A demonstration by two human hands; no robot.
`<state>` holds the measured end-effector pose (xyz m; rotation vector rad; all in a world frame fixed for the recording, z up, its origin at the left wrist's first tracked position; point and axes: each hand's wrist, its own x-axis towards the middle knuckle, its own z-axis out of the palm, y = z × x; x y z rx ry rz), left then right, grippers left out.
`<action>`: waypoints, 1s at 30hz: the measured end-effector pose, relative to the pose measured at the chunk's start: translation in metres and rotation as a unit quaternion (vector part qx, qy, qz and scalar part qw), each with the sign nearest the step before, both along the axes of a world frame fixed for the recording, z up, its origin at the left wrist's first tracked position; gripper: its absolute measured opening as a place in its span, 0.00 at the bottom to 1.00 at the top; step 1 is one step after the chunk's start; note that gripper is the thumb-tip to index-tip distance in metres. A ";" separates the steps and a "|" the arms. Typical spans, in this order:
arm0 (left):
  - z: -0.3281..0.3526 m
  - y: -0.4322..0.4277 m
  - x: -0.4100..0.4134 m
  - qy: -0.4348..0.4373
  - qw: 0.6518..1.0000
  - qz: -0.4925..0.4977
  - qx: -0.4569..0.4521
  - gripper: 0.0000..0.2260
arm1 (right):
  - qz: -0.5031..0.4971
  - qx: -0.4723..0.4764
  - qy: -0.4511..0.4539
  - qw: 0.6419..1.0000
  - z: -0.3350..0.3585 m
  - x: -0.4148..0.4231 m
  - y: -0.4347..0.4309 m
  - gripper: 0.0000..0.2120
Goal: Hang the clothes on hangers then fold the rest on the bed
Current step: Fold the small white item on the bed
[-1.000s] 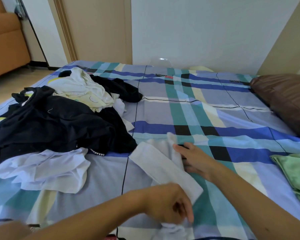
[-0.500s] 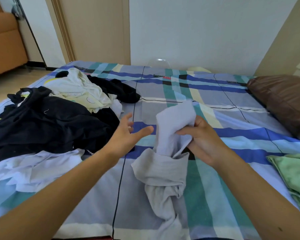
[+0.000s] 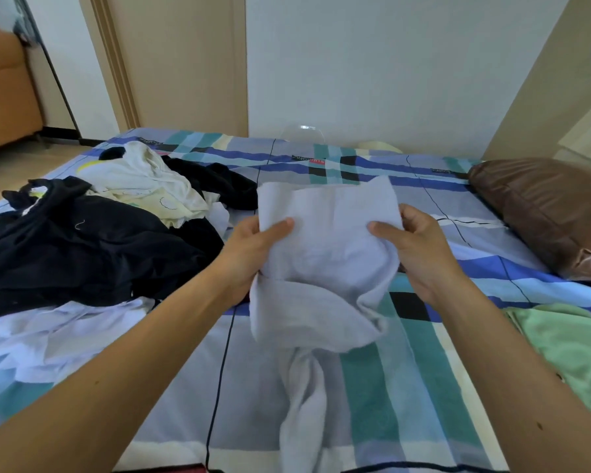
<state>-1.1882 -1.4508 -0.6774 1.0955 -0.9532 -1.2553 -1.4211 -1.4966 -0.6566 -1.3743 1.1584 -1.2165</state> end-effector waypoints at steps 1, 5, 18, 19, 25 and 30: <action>0.004 -0.001 -0.001 -0.024 0.999 0.032 -0.005 0.11 | -0.011 -0.008 0.003 1.000 -0.002 0.002 0.000 0.06; 0.018 0.007 -0.017 -0.086 0.992 0.091 -0.032 0.10 | 0.004 -0.117 0.043 0.992 0.005 0.020 0.014 0.08; 0.042 0.030 -0.026 -0.158 0.981 0.006 -0.110 0.09 | 0.162 -0.211 0.070 0.961 0.005 0.044 0.047 0.14; 0.043 0.027 -0.025 -0.176 0.978 0.012 -0.111 0.09 | 0.135 -0.196 0.034 0.971 0.004 0.043 0.046 0.16; 0.097 0.016 -0.038 -0.290 0.939 -0.033 -0.179 0.14 | 0.101 -0.051 -0.095 0.989 0.001 0.023 0.029 0.41; 0.155 0.003 -0.062 -0.370 0.890 -0.034 -0.265 0.19 | 0.193 0.018 -0.160 0.968 0.004 0.005 0.036 0.22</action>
